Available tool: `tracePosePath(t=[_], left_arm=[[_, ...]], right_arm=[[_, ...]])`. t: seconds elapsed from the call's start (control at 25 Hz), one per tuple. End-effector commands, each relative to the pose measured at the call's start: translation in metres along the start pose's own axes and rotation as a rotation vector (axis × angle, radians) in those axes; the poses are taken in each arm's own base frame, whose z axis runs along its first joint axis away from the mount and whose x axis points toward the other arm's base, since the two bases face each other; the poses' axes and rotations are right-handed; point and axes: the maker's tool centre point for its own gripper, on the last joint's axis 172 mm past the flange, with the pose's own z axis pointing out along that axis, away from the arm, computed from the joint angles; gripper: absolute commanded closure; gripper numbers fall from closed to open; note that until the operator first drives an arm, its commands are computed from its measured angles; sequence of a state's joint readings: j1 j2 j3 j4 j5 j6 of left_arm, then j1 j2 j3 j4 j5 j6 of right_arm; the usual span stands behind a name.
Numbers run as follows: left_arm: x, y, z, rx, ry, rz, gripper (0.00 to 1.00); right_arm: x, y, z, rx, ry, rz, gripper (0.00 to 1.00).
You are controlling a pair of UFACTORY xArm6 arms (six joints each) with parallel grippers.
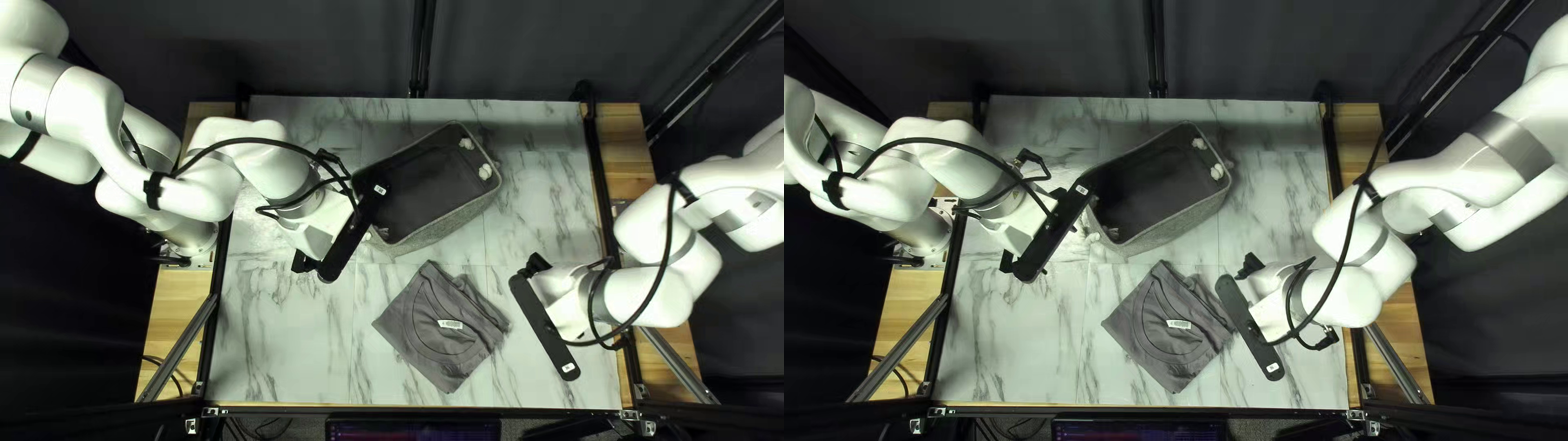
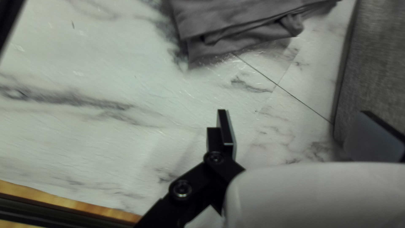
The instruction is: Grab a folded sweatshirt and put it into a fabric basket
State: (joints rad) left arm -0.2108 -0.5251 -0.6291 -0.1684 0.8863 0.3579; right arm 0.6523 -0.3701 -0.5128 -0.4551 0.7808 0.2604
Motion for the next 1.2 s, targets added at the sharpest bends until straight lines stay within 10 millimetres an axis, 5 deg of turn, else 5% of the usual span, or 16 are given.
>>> tracePosePath(t=[0.04, 0.28, 0.6, 1.2], left_arm=[[0.000, 0.000, 0.000, 0.000, 0.000, 0.000, 0.00], [0.000, 0.000, 0.000, 0.000, 0.000, 0.000, 0.00], [0.000, 0.000, 0.000, 0.000, 0.000, 0.000, 0.00], [0.000, 0.000, 0.000, 0.000, 0.000, 0.000, 0.00]], right_arm=[[0.007, -0.001, 0.013, 0.000, 0.016, -0.060, 0.00], [0.010, -0.010, 0.051, -0.046, -0.013, -0.139, 0.00], [0.034, -0.028, 0.056, -0.091, -0.026, -0.216, 0.00], [0.038, -0.033, 0.064, -0.137, -0.007, -0.302, 0.00]])
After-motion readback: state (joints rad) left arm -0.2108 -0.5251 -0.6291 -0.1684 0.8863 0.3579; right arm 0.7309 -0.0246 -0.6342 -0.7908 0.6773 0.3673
